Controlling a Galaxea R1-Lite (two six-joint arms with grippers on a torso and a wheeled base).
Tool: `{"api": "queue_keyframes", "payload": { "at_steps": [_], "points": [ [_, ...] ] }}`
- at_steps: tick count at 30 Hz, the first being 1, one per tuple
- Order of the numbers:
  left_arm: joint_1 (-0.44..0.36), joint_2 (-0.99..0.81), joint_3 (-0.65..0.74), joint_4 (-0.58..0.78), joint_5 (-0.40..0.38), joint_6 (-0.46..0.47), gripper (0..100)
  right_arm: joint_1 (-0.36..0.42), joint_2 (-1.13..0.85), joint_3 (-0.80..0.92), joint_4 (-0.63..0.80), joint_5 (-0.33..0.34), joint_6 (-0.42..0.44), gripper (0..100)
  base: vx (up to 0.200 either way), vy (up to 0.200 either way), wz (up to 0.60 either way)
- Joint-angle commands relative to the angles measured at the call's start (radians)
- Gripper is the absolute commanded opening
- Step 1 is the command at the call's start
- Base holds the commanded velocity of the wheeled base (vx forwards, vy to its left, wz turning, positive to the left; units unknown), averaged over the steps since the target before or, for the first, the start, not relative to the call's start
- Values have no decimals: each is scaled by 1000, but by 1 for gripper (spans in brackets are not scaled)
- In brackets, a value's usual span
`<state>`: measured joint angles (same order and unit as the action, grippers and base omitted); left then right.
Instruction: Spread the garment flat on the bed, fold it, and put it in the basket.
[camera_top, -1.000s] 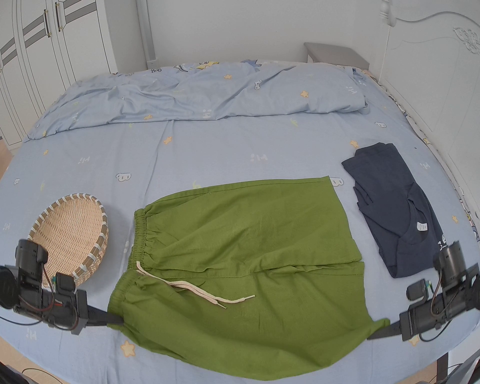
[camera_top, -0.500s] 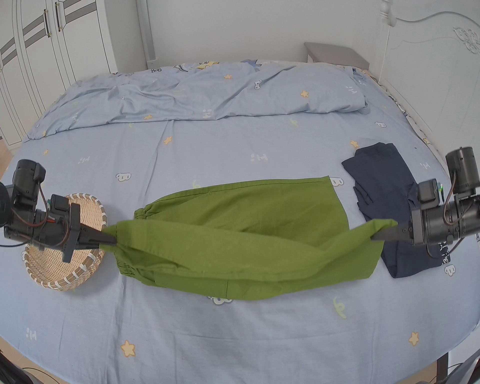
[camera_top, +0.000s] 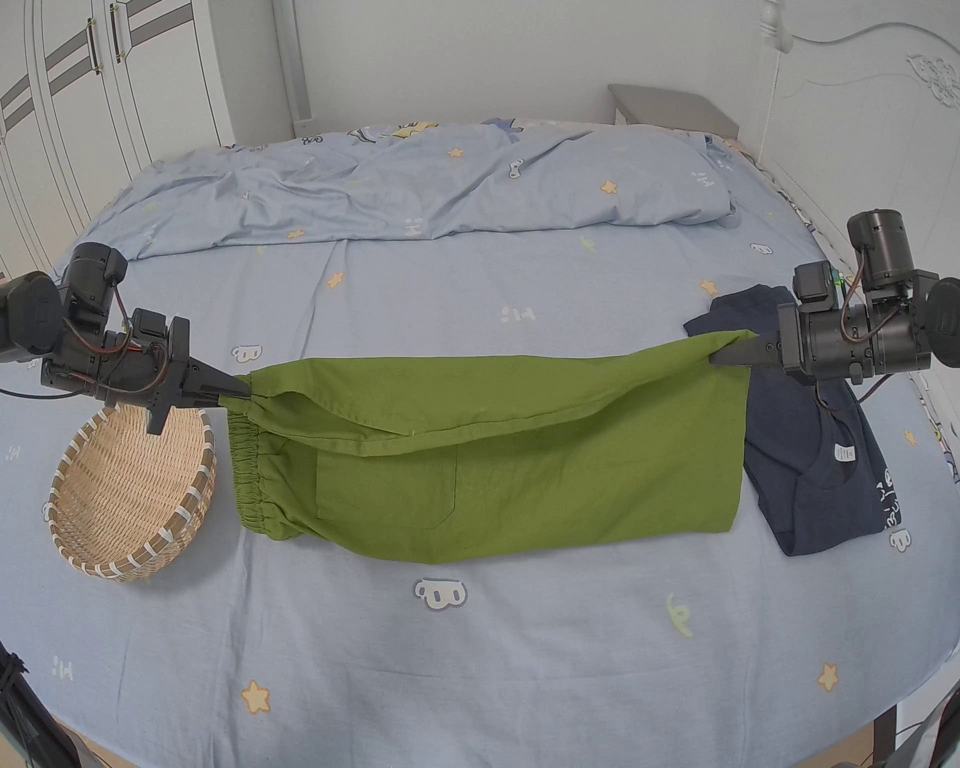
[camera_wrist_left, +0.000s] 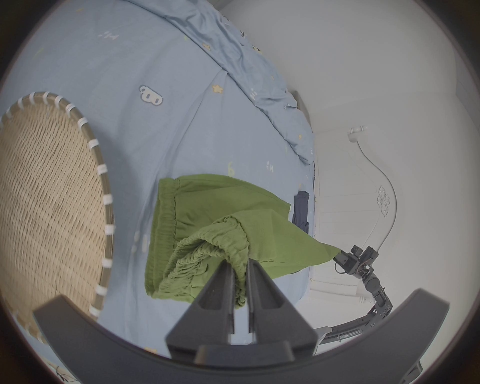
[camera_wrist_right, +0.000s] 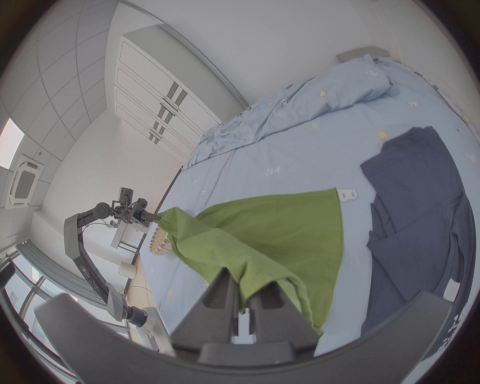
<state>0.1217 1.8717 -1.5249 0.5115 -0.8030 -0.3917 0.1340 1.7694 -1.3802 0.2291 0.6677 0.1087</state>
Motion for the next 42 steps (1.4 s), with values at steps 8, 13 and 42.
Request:
{"api": "queue_keyframes", "payload": {
  "at_steps": [8, 13, 42],
  "points": [
    [12, 127, -90, 12, 1, 50, 0, -25, 108, -100, -25, 12, -3, 0, 0, 0, 0],
    [13, 126, -90, 10, 1, 54, 0, -37, 85, -92, -45, 12, -1, 0, 0, 0, 0],
    [16, 106, -29, -5, -8, 136, 0, -44, 32, 181, -525, 82, 69, 0, 0, 0, 0]
  ]
}}
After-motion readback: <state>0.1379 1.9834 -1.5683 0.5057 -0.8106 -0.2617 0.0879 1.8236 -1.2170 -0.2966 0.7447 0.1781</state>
